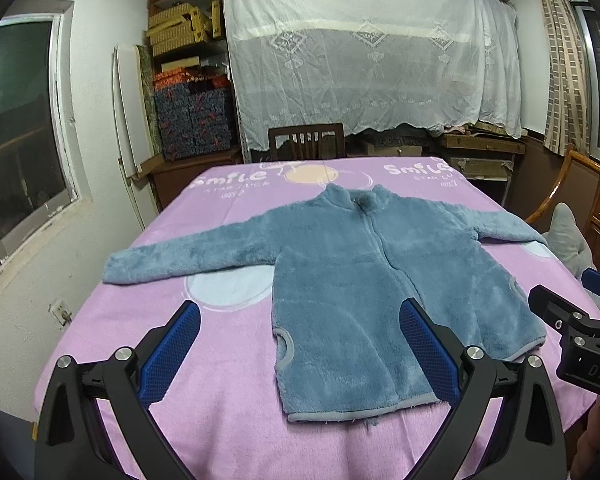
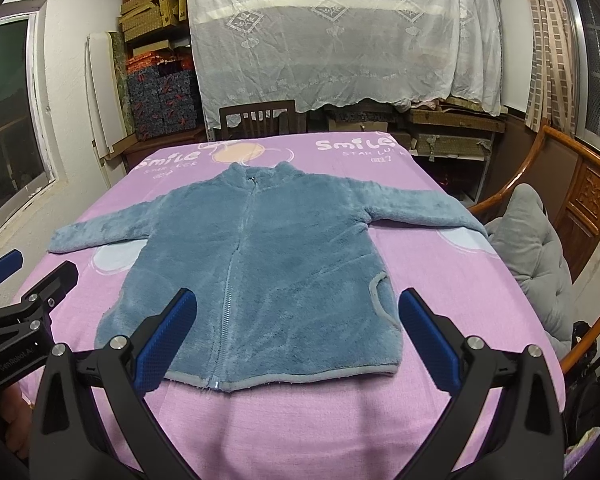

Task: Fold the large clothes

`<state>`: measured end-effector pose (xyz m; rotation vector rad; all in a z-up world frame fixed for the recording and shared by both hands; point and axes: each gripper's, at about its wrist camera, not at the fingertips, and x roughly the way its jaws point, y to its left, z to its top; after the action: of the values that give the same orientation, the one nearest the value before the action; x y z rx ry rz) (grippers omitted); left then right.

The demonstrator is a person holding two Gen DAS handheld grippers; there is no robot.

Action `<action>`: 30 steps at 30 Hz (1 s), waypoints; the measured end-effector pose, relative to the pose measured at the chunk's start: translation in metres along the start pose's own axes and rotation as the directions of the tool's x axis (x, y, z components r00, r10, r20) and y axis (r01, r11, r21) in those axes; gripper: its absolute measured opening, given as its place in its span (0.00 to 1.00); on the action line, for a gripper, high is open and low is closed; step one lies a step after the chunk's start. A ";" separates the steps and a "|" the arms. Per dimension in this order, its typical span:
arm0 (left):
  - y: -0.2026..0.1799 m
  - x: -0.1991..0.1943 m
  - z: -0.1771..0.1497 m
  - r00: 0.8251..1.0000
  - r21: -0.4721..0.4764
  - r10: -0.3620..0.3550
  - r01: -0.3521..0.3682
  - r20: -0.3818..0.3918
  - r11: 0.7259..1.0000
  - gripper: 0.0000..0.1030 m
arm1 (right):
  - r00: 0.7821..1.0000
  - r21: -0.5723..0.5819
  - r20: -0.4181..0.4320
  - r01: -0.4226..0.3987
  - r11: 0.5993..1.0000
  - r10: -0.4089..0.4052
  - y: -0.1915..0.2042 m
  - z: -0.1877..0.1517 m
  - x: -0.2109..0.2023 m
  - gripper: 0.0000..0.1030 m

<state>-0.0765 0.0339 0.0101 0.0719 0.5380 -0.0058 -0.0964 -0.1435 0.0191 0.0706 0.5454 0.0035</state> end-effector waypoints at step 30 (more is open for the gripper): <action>0.005 0.114 -0.018 0.960 0.014 0.063 -0.061 -0.273 0.998 0.97 | 0.975 -0.034 -0.159 0.153 0.988 -0.156 -0.037 -0.016 0.083 0.96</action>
<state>0.0120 0.0415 -0.0629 0.0959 0.8126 0.0644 -0.0343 -0.1773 -0.0404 0.0067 0.7111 -0.1376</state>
